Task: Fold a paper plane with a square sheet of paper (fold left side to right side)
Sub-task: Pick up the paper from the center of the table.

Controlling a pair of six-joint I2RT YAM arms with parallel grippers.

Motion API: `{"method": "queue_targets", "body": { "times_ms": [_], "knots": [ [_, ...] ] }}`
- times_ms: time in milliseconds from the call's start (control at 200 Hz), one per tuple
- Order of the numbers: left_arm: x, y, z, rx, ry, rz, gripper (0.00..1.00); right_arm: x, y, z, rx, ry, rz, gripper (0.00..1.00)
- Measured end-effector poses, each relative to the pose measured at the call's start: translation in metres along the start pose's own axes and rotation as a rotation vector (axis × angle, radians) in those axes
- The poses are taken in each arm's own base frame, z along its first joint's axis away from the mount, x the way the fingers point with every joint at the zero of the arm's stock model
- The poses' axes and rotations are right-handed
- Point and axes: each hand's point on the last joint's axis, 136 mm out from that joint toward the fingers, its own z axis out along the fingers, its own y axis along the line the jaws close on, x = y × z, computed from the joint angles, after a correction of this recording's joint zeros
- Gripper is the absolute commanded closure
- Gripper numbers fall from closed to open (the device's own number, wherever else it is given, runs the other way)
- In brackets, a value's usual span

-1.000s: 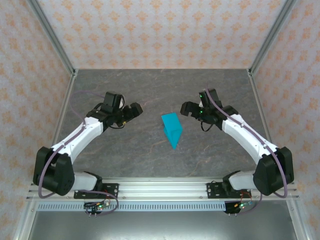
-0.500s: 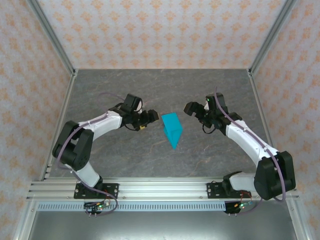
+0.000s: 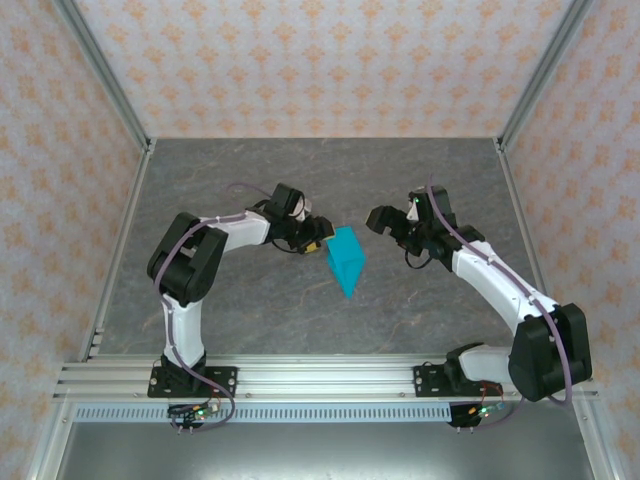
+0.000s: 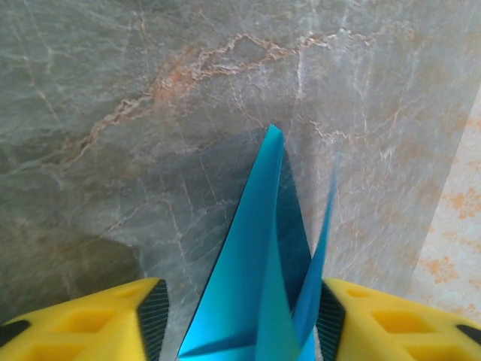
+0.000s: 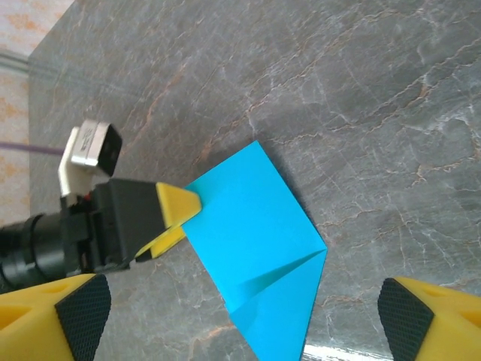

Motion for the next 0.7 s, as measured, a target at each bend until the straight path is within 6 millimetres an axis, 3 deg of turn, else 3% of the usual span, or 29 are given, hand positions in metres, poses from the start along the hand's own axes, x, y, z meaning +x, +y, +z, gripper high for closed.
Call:
{"method": "queue_targets", "body": {
  "times_ms": [200, 290, 540, 701],
  "knots": [
    [0.000, -0.003, 0.007, 0.026, 0.026, 0.012, 0.82, 0.015, 0.000, 0.006, -0.022, 0.082, -0.059, 0.10],
    [-0.001, -0.009, 0.006, 0.042, 0.029, 0.050, 0.91, 0.021, -0.002, 0.010, -0.026, 0.117, -0.075, 0.10],
    [0.008, -0.019, -0.001, 0.098, 0.069, 0.164, 1.00, 0.040, -0.002, 0.027, -0.078, 0.236, -0.117, 0.15],
    [0.017, -0.029, -0.034, 0.175, 0.065, 0.236, 1.00, 0.056, 0.006, 0.044, -0.184, 0.336, -0.134, 0.18]
  ]
}}
